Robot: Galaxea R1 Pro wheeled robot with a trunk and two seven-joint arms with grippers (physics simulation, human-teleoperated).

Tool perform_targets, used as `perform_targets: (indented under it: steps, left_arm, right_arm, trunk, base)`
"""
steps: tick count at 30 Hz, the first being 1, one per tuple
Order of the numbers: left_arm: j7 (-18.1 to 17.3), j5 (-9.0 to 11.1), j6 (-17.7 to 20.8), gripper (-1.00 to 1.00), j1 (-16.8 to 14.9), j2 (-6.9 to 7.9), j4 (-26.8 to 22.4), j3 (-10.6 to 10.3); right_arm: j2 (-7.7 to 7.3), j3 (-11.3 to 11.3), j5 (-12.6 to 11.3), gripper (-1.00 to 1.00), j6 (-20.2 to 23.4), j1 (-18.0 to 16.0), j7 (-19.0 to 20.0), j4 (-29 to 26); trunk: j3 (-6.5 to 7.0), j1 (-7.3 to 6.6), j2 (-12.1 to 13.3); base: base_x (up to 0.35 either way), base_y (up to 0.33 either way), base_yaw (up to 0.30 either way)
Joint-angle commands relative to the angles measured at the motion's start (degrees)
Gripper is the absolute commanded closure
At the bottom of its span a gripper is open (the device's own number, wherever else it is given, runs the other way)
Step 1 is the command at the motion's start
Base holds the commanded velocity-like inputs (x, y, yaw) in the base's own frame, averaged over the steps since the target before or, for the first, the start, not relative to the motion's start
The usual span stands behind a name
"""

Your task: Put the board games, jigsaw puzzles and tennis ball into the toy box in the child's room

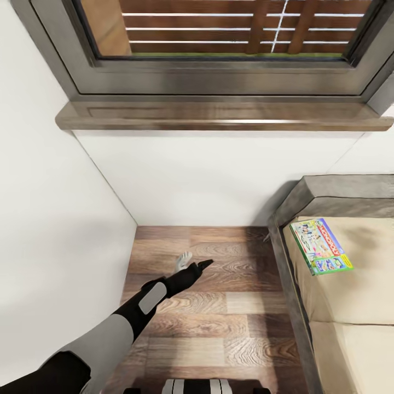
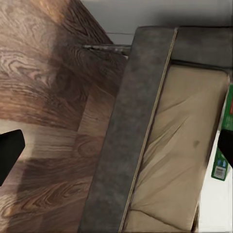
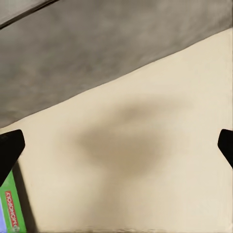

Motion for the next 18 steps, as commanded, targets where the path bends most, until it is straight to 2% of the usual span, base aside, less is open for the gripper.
perform_targets:
  steps: [1,5,18]
  left_arm:
    - [-1.4,0.6,0.2,-1.00,0.0,0.09,0.0,-0.2]
    - [-4.4,0.6,0.2,-1.00,0.0,0.21,0.0,-0.1]
    - [-8.7,0.6,0.2,-1.00,0.1,0.32,0.0,-0.1]
  right_arm:
    - [-0.03,-0.3,-0.4,-1.00,0.5,0.0,0.0,-0.1]
    - [-0.07,-1.1,-0.4,-1.00,0.5,0.0,0.1,-0.5]
    - [0.09,-2.7,-0.4,-1.00,0.6,0.2,0.3,-1.9]
  trunk:
    - [-0.03,0.00,0.0]
    - [-0.03,0.00,0.0]
    - [-0.03,0.00,0.0]
  base:
    - [0.000,0.000,-0.191]
    - [0.000,0.000,-0.219]
    - [0.000,0.000,-0.254]
